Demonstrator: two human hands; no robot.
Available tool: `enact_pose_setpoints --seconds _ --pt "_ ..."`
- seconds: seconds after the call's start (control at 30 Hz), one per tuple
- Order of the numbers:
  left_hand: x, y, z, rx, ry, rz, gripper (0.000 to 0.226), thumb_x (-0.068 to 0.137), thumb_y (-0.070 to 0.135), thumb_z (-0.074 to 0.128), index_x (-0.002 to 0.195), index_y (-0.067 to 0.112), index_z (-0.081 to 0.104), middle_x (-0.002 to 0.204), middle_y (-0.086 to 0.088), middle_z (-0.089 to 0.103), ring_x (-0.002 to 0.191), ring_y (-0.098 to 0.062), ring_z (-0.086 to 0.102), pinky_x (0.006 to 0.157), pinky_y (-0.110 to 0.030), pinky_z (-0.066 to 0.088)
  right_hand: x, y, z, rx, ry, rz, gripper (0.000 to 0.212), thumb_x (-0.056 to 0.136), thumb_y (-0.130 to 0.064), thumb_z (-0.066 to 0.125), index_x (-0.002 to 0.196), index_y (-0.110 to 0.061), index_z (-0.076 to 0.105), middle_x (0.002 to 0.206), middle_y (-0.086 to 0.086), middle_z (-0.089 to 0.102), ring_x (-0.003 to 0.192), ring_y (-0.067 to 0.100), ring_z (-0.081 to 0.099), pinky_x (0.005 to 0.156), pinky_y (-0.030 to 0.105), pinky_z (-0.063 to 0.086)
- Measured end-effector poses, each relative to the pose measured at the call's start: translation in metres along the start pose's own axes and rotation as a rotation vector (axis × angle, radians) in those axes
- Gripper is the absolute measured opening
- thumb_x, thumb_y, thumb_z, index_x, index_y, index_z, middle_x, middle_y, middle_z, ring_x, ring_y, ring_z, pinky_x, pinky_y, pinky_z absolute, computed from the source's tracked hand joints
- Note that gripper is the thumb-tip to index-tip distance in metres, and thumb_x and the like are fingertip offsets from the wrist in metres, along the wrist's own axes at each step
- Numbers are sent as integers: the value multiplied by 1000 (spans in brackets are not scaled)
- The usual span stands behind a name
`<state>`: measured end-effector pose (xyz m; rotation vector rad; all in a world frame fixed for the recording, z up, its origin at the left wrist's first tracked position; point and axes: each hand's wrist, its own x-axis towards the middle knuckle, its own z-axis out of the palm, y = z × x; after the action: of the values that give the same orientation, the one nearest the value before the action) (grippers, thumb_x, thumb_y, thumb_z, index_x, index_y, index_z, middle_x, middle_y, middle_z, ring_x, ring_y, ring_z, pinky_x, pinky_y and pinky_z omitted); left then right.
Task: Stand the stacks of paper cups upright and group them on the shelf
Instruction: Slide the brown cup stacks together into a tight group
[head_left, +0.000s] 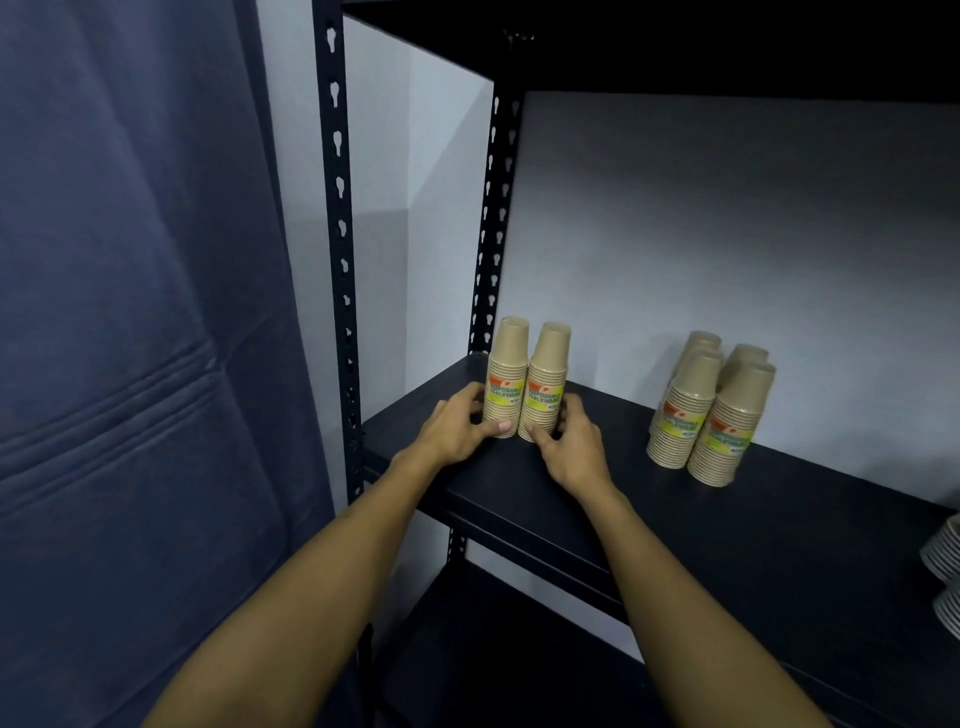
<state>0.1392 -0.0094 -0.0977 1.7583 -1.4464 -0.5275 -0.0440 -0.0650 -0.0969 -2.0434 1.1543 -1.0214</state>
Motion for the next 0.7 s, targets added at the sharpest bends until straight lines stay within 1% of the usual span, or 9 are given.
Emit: enact_pose_setpoints --seconds 0.1,0.23,0.33,0.4,0.47,0.53,0.57,0.63,0.7 --pt "-9 4 0 27 -15 5 70 79 62 70 137 30 46 138 4 62 132 -18 54 110 -46 39 -9 -1 -5 -2 -7 -7 49 88 -23 74 128 -13 48 122 7 64 108 20 61 85 29 46" --pt "-18 8 4 24 -56 52 61 84 51 72 134 26 49 136 2 64 131 -17 55 113 -48 39 -26 3 -18 -33 -25 -36 48 88 -27 73 126 -14 47 121 5 64 106 18 60 85 29 47" --pt "-25 14 13 18 -96 105 62 82 53 72 134 27 49 135 6 64 130 -12 56 113 -49 39 -40 11 -35 -80 -31 -74 46 87 -32 73 121 -16 46 115 2 64 100 16 60 82 29 49" --pt "-29 21 23 16 -117 140 62 84 50 73 136 25 49 137 7 62 131 -11 55 113 -48 40 -49 17 -48 -121 -31 -83 44 87 -34 73 118 -18 45 112 0 62 96 14 58 79 27 48" --pt "-31 30 35 25 -125 177 60 86 46 72 137 24 49 138 7 61 132 -11 53 115 -48 37 -56 22 -62 -142 -19 -77 43 87 -35 73 116 -19 45 108 -2 61 90 9 57 78 27 49" --pt "-32 41 46 21 -138 200 59 87 45 72 137 23 49 138 6 61 132 -13 54 114 -45 39 -63 26 -76 -155 1 -77 44 87 -34 73 117 -17 46 105 -4 60 85 1 56 77 26 52" --pt "-32 47 51 20 -151 208 59 88 43 72 138 22 50 139 4 61 131 -14 54 112 -42 41 -66 29 -83 -163 9 -77 45 87 -33 73 120 -16 47 105 -6 60 84 -3 54 76 22 51" --pt "-32 60 61 28 -180 229 61 88 41 73 140 21 50 139 2 61 131 -16 54 109 -37 43 -73 34 -98 -172 23 -71 51 88 -31 73 128 -15 46 107 -10 56 84 -8 51 73 8 43" --pt "-30 71 73 34 -208 246 62 86 40 75 140 20 51 139 1 61 130 -18 55 109 -38 44 -79 41 -112 -182 43 -51 56 87 -30 74 133 -15 45 107 -12 54 83 -8 51 70 5 39"
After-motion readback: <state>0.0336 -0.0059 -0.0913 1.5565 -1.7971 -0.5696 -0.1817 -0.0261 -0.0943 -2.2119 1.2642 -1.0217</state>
